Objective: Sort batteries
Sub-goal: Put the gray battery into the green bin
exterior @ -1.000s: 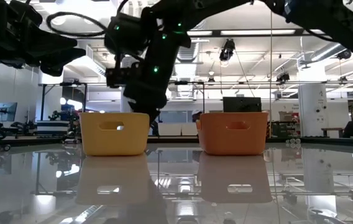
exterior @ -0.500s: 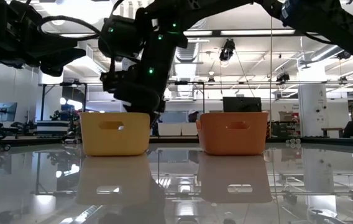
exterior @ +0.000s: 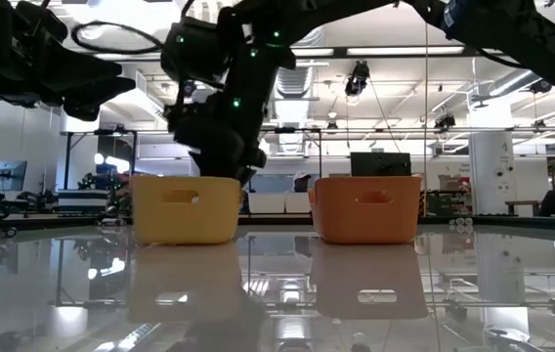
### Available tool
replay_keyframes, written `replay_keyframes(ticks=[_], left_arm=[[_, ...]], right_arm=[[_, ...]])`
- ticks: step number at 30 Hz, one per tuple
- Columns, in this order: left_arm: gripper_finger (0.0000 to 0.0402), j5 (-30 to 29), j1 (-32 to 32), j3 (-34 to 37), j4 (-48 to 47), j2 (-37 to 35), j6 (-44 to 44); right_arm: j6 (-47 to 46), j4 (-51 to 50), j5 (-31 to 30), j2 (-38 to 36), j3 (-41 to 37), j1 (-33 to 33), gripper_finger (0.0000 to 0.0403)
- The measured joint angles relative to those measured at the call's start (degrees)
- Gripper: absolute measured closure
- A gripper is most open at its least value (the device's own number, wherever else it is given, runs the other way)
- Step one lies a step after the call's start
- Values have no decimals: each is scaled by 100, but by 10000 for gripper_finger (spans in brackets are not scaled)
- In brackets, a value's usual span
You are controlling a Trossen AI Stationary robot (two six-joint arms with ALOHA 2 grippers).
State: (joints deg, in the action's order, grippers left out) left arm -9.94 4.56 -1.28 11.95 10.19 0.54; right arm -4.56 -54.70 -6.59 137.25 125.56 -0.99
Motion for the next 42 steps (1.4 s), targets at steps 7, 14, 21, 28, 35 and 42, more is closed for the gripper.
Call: replay_keyframes(ticks=[7, 14, 21, 28, 35, 42], left_arm=[[221, 0, 1, 0, -4, 0, 0], [221, -2, 0, 0, 3, 0, 2], [221, 0, 1, 0, 2, 5, 2], [221, 0, 0, 0, 2, 31, 0], [221, 0, 1, 0, 4, 40, 0], [221, 0, 1, 2, 2, 40, 1]], right_arm=[[-522, -497, -393, -24, 0, -14, 218], [-630, -721, -395, -113, 0, -2, 233], [-65, -1009, -424, -951, 19, -35, 218], [-1069, -1976, -1686, -2386, -1309, -661, 195], [-2457, -1193, -1890, -4188, -3889, -1800, 197], [-3788, -907, -1897, -5202, -5425, -3396, 218]])
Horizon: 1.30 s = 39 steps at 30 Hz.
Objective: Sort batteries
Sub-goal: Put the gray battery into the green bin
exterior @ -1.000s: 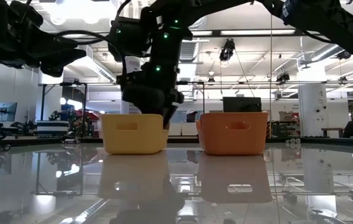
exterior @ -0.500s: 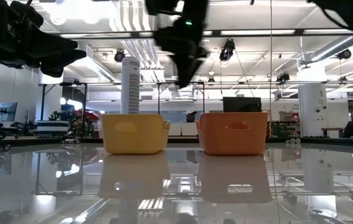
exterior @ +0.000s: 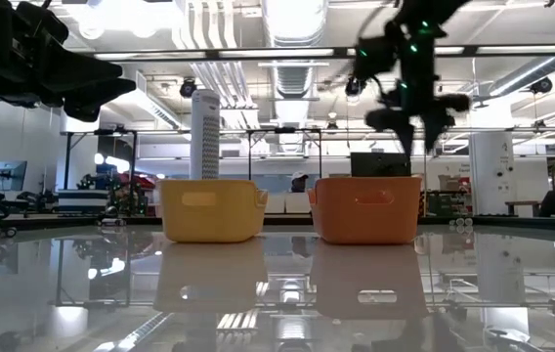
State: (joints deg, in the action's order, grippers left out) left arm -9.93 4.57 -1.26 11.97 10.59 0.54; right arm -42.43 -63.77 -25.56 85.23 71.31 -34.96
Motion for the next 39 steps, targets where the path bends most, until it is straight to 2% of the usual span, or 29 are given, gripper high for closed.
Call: replay_keyframes(ticks=[6, 10, 17, 22, 27, 39], left_arm=[[221, 0, -2, 1, 0, 0, 1], [221, 0, 1, 0, 0, 3, 0], [221, 0, 0, 1, 0, 4, -1], [221, 0, 1, 1, -2, 4, 1], [221, 0, -2, 1, 0, 18, 0], [221, -1, 0, 1, -1, 20, 1]], right_arm=[[-58, 12, 359, -17, -264, -1092, 240], [-52, 44, 990, 249, -302, -1606, 256], [-13, 555, 1069, 781, -389, -2264, 282], [-57, 1014, 1138, 1093, -291, -2450, 297], [-179, 1056, 1408, 1412, -184, -2708, 311], [-409, 1069, 1413, 1913, 20, -2891, 329]])
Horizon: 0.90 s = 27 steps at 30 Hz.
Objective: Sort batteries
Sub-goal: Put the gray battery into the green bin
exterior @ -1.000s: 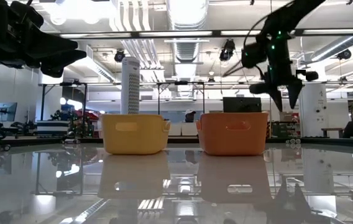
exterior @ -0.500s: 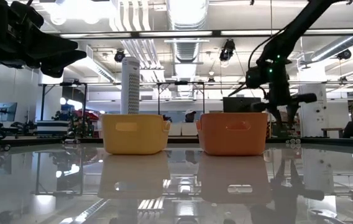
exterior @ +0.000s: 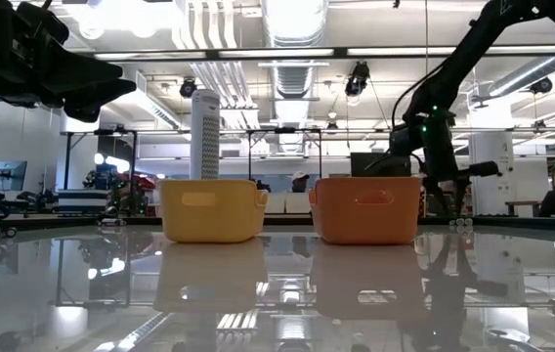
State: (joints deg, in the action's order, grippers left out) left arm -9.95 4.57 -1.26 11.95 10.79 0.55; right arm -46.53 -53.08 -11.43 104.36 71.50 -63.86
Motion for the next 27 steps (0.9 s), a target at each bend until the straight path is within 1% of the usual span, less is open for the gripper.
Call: replay_keyframes(ticks=[12, 23, 27], left_arm=[[221, 1, -1, 0, 1, 2, -2], [221, 0, 0, 0, 1, 1, -1], [221, 0, -1, 0, -1, 0, -2]], right_arm=[[-10, 122, -8, 43, 37, -32, 307], [-54, 226, 16, 188, 37, -32, 332], [-87, 243, 99, 279, 35, -32, 333]])
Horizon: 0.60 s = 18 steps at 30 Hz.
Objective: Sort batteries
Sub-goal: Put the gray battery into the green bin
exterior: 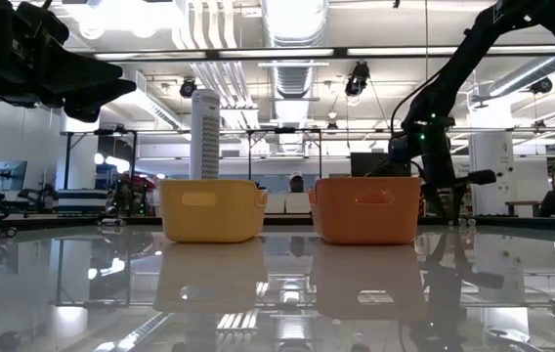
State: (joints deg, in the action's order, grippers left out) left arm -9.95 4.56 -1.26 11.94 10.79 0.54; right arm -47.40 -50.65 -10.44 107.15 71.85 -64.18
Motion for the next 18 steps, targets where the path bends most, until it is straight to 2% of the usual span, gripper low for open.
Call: replay_keyframes(ticks=[8, 18], left_arm=[[221, 2, 1, 0, 2, 2, 2], [221, 0, 1, 0, 2, 2, 2]], right_arm=[[2, 2, 20, 15, 0, 2, 326], [0, 18, 35, 15, -37, 17, 367]])
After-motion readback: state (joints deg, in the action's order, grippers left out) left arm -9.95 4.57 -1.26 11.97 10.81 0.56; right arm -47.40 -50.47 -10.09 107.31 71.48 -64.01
